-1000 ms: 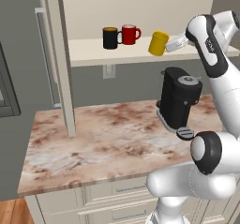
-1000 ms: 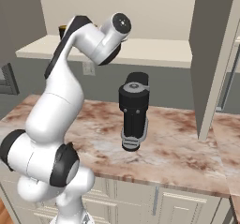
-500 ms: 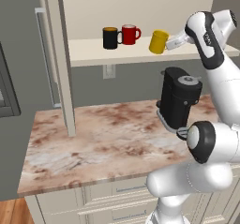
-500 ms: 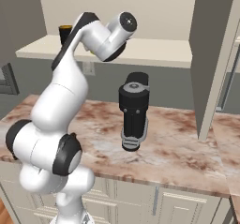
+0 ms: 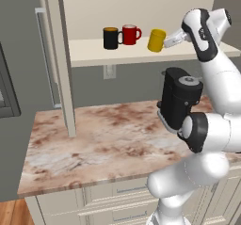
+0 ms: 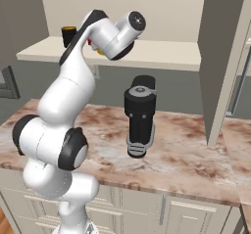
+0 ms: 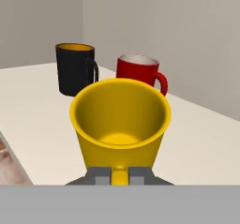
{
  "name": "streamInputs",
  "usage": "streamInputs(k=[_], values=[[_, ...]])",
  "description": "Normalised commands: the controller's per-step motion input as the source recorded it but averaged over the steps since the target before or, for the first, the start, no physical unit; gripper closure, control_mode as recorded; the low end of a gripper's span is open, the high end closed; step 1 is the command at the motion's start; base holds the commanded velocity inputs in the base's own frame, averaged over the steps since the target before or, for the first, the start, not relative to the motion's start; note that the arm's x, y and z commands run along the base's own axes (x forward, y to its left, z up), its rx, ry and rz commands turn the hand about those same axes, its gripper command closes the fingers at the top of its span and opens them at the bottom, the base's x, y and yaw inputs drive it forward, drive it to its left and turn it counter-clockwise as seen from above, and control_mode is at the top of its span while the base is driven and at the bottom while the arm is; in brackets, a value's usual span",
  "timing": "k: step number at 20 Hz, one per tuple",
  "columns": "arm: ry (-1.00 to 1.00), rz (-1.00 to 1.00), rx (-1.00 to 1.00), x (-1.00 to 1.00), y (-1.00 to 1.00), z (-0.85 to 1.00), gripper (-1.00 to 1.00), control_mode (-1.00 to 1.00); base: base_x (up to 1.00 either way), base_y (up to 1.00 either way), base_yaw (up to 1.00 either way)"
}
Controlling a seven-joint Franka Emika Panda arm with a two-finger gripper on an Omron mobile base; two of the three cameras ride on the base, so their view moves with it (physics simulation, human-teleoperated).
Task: Pick the mug on the counter and place it in the cabinet with the handle facing the right, like the mugs already inside.
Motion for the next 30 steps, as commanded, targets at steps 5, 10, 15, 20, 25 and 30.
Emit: streamInputs(k=[5,10,15,20,25,30], values=[[0.00,0.04,0.00,0.21,0.00,0.00,1.00,-1.00,0.00,0.00,0.00],[0.00,0.05,0.00,0.23,-0.01,0.00,1.00,-1.00,0.00,0.00,0.00],[0.00,0.04,0.00,0.16,-0.02,0.00,1.00,-1.00,0.00,0.00,0.00],[0.00,0.03,0.00,0.08,0.00,0.00,-1.00,-1.00,0.00,0.00,0.00],[0.00,0.01,0.00,0.00,-0.02,0.00,-1.00,-1.00,0.00,0.00,0.00],[0.00,0.03,0.00,-0.04,-0.11,0.00,-1.00,-1.00,0.00,0.00,0.00]])
